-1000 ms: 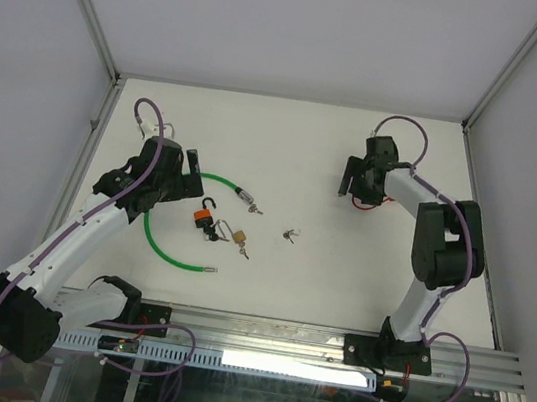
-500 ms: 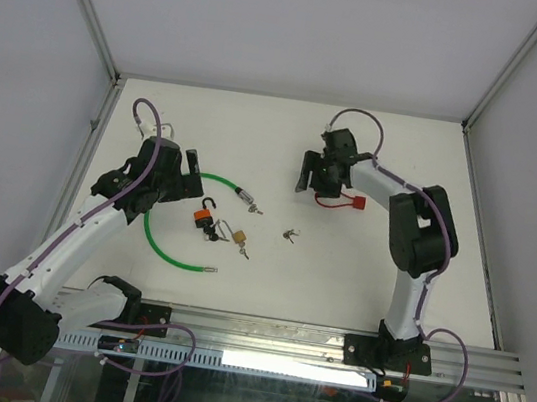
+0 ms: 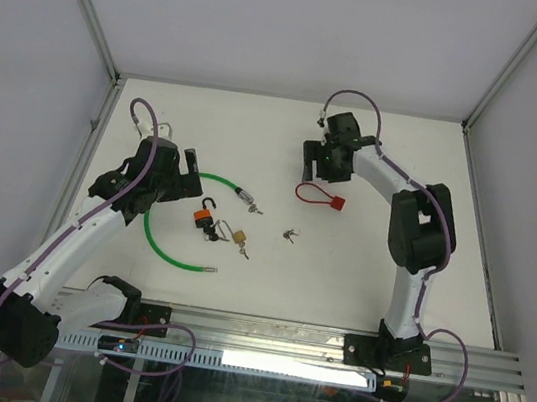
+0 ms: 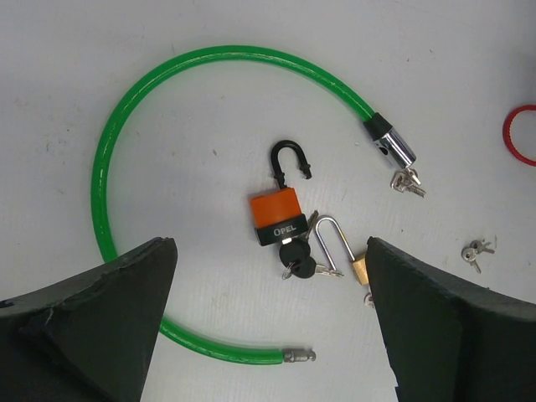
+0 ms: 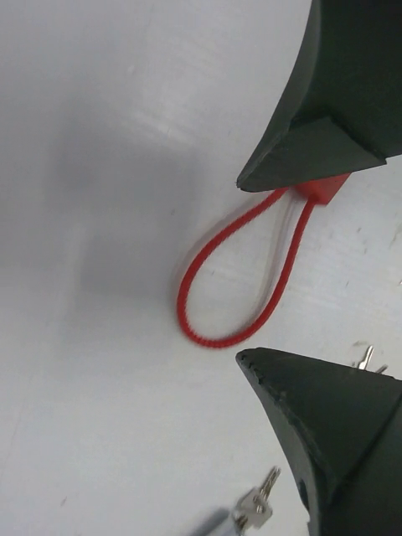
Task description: Unlock with the key
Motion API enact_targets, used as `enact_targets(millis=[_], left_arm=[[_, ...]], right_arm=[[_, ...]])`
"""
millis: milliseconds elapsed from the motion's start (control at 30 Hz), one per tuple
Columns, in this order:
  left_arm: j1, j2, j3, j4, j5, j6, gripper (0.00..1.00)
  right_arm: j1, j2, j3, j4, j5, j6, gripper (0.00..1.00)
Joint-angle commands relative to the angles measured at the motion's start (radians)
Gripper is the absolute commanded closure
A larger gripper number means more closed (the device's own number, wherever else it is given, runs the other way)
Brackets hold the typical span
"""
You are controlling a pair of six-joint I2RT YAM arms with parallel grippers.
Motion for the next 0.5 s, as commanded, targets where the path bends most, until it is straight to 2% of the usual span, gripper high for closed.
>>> enact_targets(millis=[0, 233, 467], left_arm=[[0.010, -0.029, -0.005, 0.058, 0.029, 0.025, 0.01], [0.011, -0.029, -0.007, 0.059, 0.032, 0.028, 0.01], [0.012, -0.032, -0.009, 0.062, 0.033, 0.028, 0.01]], right_arm=[[-0.073, -0.112, -0.053, -0.078, -0.016, -0.146, 0.20], [-0.145, -0.095, -0.089, -0.090, -0.140, -0.226, 0.19], [-0.150, -0.053, -0.111, -0.090, -0.226, -0.259, 0.20]])
